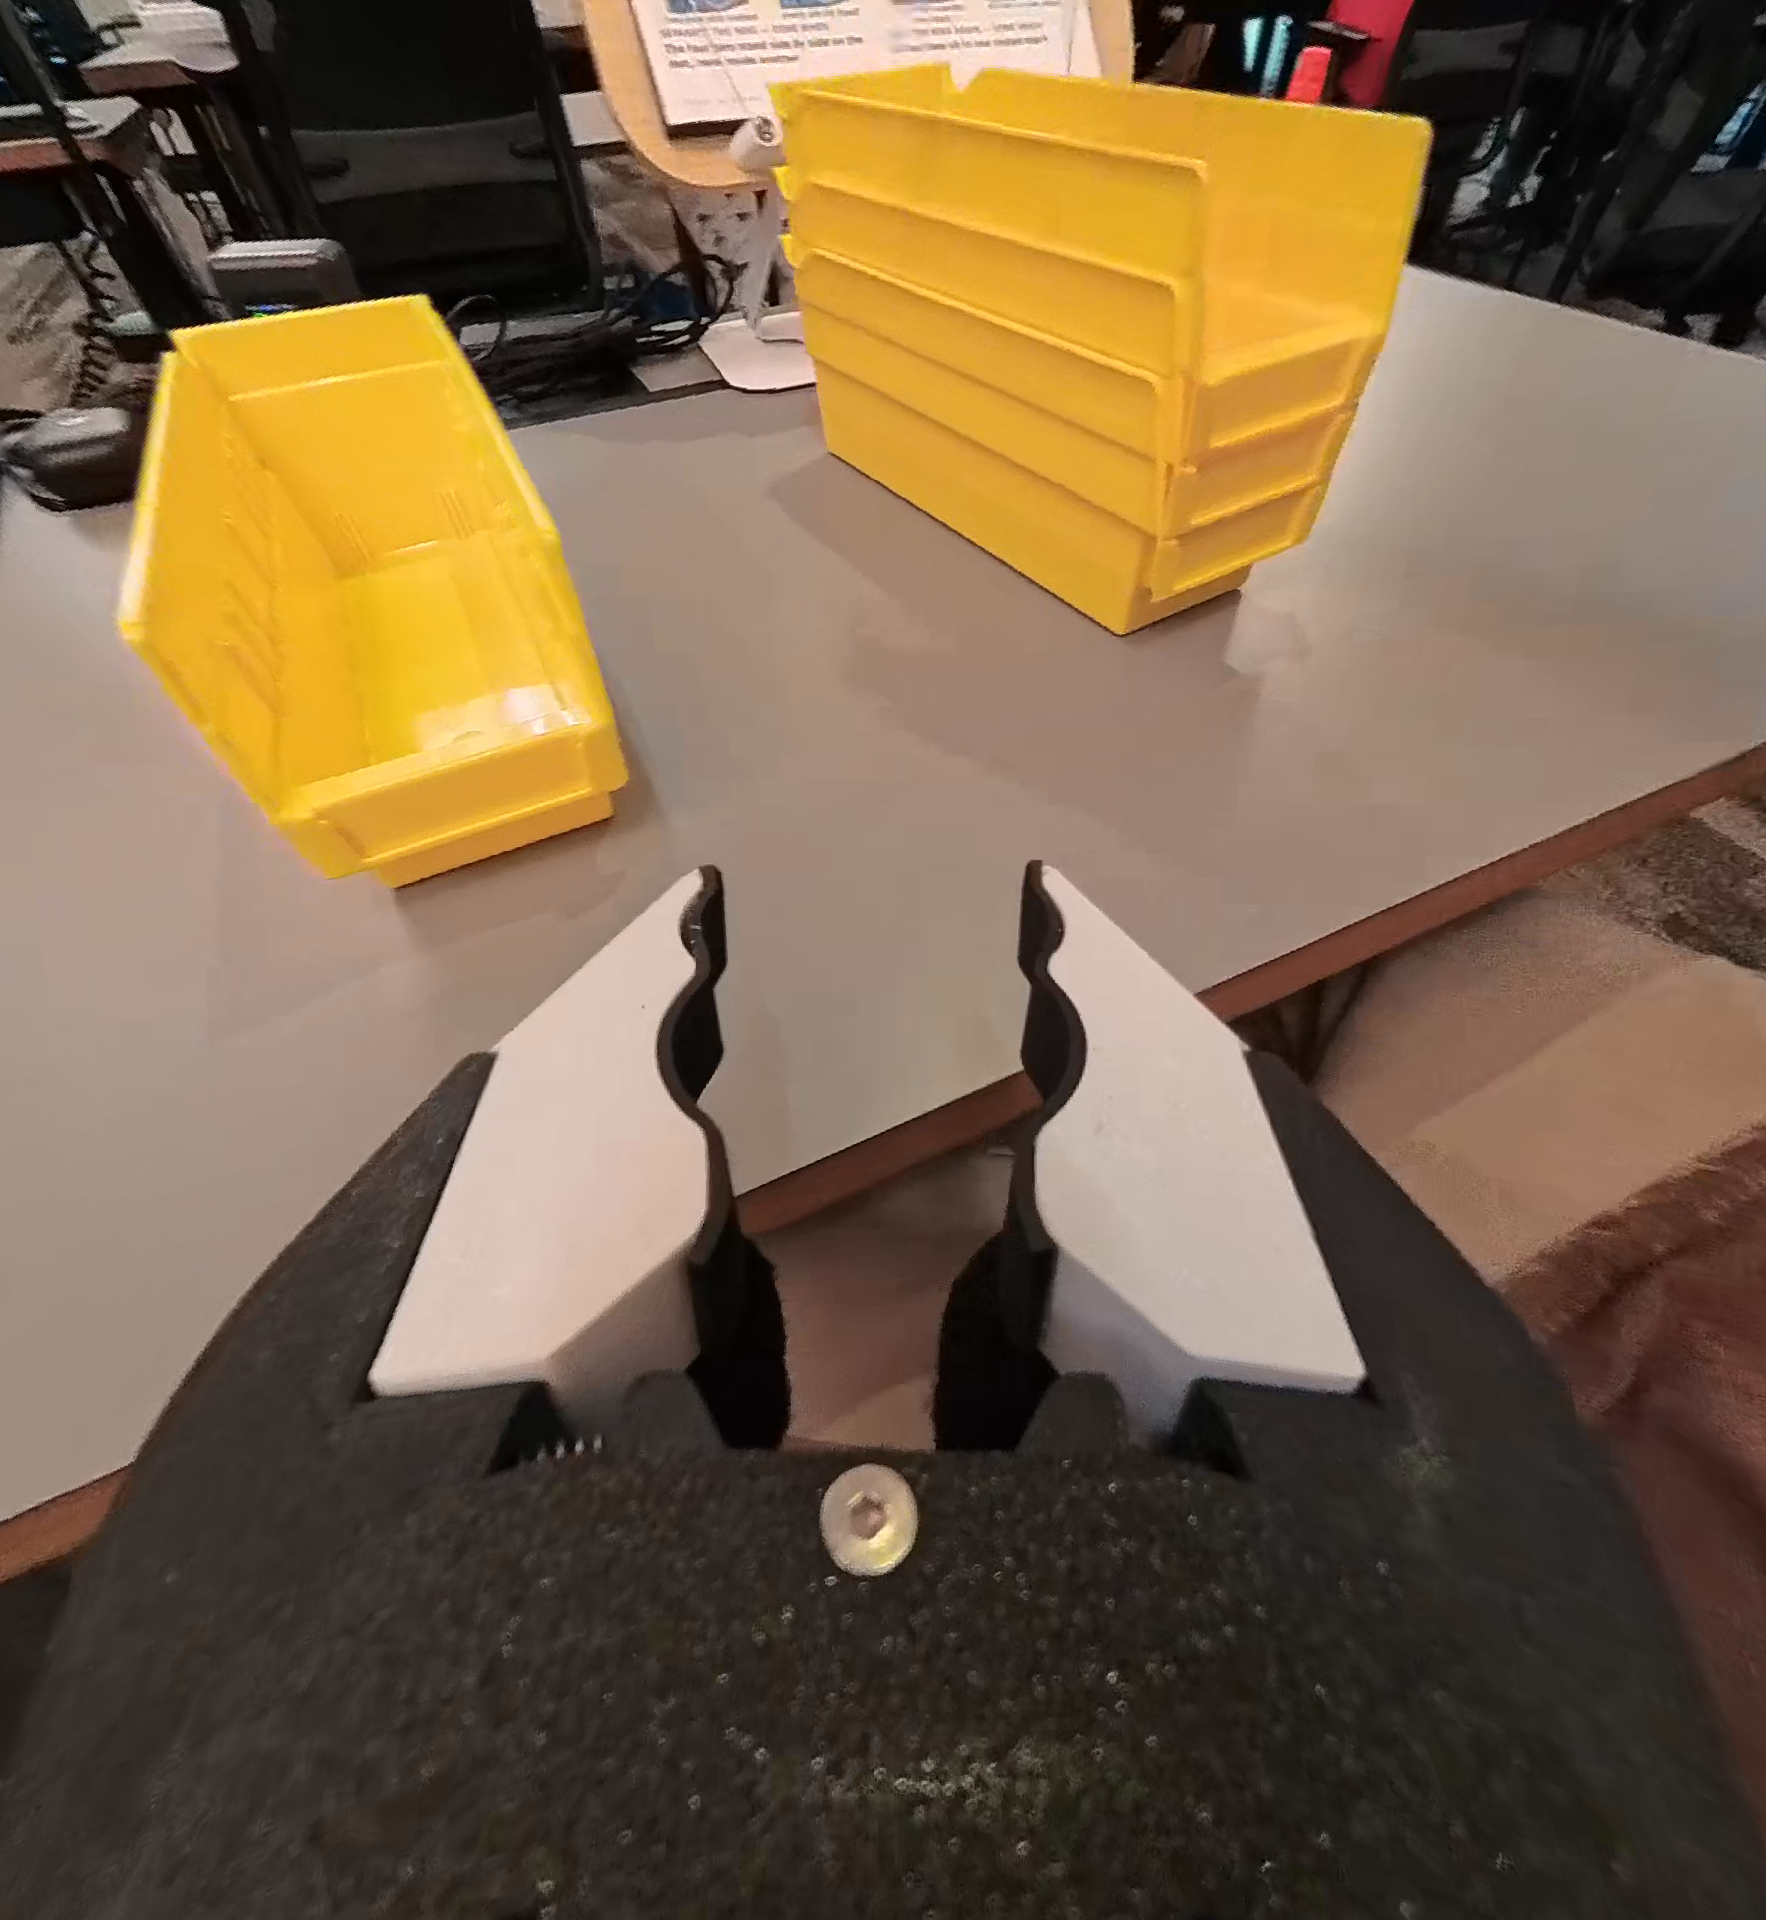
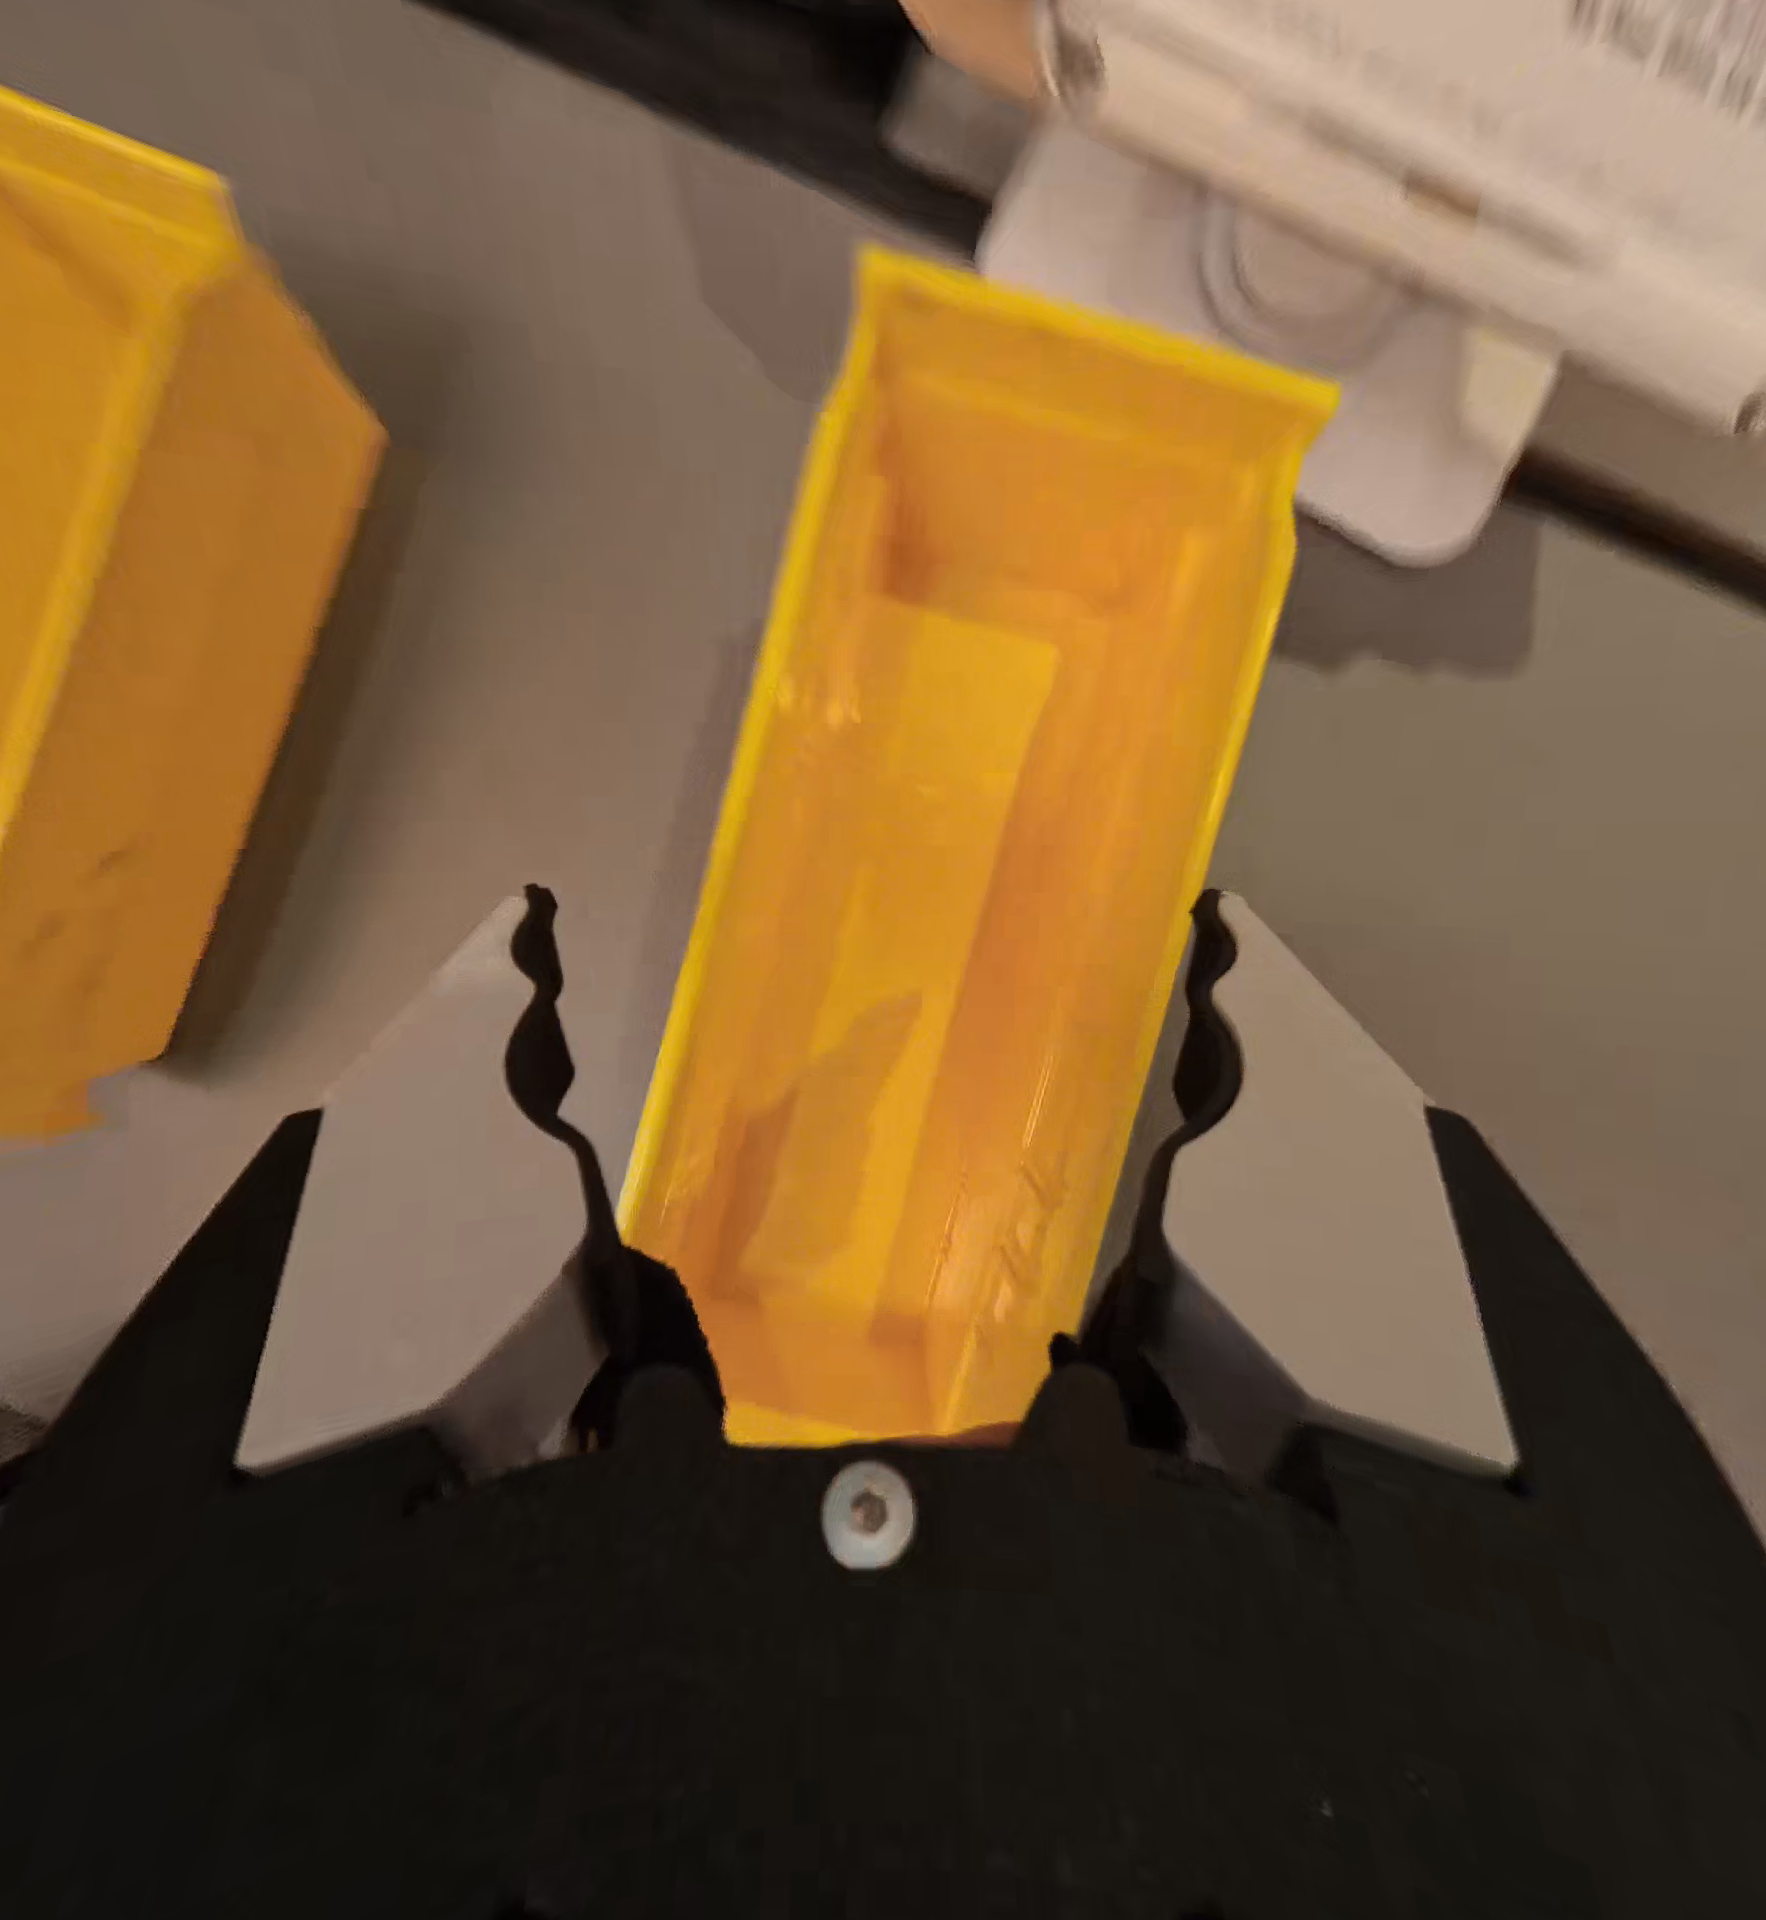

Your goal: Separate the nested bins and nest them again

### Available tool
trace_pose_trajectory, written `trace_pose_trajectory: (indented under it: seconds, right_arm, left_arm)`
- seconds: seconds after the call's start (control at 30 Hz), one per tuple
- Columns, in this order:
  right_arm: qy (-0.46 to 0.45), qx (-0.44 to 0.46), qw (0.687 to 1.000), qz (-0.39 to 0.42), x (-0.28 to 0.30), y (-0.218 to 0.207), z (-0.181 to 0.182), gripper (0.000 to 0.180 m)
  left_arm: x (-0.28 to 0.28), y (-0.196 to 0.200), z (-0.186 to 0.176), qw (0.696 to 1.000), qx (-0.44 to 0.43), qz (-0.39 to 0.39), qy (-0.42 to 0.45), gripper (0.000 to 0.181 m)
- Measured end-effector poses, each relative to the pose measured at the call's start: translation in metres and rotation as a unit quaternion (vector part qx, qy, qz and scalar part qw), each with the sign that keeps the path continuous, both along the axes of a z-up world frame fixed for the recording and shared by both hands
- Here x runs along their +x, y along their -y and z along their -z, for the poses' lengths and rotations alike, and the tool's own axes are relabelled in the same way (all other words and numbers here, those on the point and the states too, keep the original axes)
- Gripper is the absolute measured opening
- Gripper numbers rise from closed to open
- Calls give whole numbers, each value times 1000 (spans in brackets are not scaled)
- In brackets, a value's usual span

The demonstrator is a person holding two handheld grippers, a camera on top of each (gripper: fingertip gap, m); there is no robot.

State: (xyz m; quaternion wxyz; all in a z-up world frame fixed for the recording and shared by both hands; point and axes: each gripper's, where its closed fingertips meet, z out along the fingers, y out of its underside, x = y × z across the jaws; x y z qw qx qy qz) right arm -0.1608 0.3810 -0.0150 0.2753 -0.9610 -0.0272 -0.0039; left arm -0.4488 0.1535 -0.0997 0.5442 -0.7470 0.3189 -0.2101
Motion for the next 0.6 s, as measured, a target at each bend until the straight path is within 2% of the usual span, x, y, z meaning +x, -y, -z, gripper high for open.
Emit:
trace_pose_trajectory:
  seconds: [0.1,0.23,0.37,0.47,0.6]
  right_arm:
    - [-29,103,991,-83,-2,27,-27,111]
    - [-51,157,976,-141,24,73,-16,105]
    - [-77,179,972,-132,71,115,3,98]
    - [-105,190,970,-107,99,150,20,95]
    - [-206,221,945,-128,79,195,35,86]
  left_arm:
    - [-13,-5,-5,1000,-8,-16,22,56]
    - [-32,-24,0,998,-14,-58,29,57]
    - [-40,-53,1,992,-43,-102,59,61]
    - [-43,-71,-3,991,-29,-124,49,61]
    - [-30,-93,-20,992,3,-122,38,63]
